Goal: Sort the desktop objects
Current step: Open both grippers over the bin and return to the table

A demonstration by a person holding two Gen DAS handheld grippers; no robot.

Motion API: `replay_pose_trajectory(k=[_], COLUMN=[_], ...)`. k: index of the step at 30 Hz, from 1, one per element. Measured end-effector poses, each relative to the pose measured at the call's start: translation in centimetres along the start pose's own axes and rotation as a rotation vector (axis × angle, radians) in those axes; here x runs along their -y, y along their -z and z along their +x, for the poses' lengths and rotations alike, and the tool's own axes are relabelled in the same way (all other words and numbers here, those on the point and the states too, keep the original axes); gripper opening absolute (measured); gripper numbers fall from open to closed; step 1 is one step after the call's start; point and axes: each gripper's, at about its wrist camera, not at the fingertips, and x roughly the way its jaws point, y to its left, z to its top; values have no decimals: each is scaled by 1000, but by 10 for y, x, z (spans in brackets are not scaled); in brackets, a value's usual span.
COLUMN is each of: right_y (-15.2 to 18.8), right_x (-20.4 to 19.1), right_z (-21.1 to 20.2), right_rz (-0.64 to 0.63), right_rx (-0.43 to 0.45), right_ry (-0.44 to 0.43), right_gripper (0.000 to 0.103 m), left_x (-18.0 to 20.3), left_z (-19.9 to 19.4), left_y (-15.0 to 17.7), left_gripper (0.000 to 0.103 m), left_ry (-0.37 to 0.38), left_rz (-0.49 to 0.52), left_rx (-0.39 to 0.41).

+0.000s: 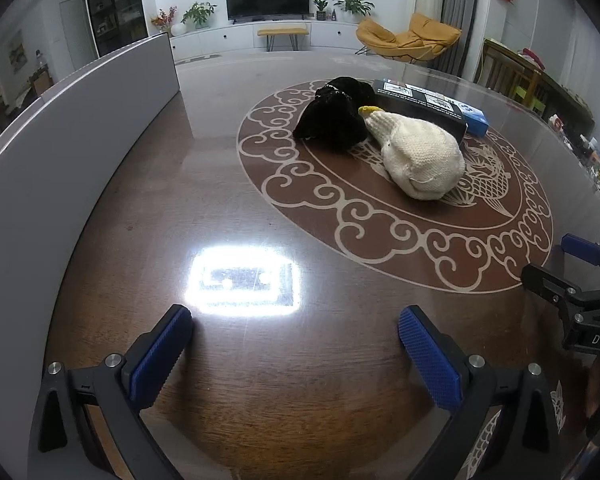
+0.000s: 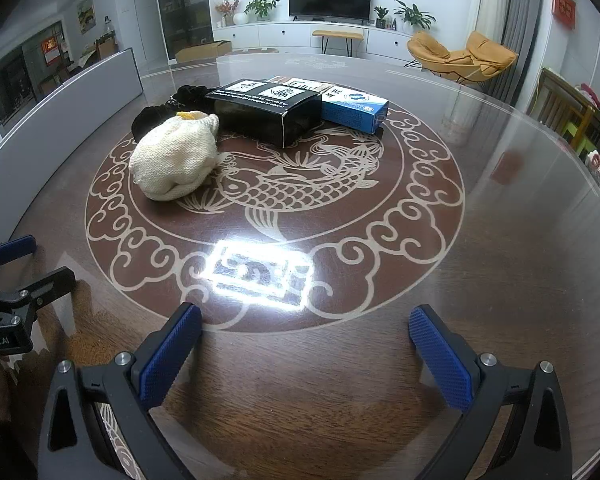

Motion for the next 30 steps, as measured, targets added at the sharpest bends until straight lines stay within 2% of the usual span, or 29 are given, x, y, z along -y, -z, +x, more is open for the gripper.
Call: replay_pose_trajectory(k=[21, 30], right_y=[0, 0], right_x=[0, 0], right_z=[1, 1], right_rz=[1, 3], right_rx=[0, 0], right_ry=[1, 0], right_gripper=[103, 103], left_x=[-1, -6], left_z=[-1, -1], left_y=[2, 1], left_gripper=[103, 103], left_ry=[3, 30], left_rz=[6, 40], left_rx=[3, -1])
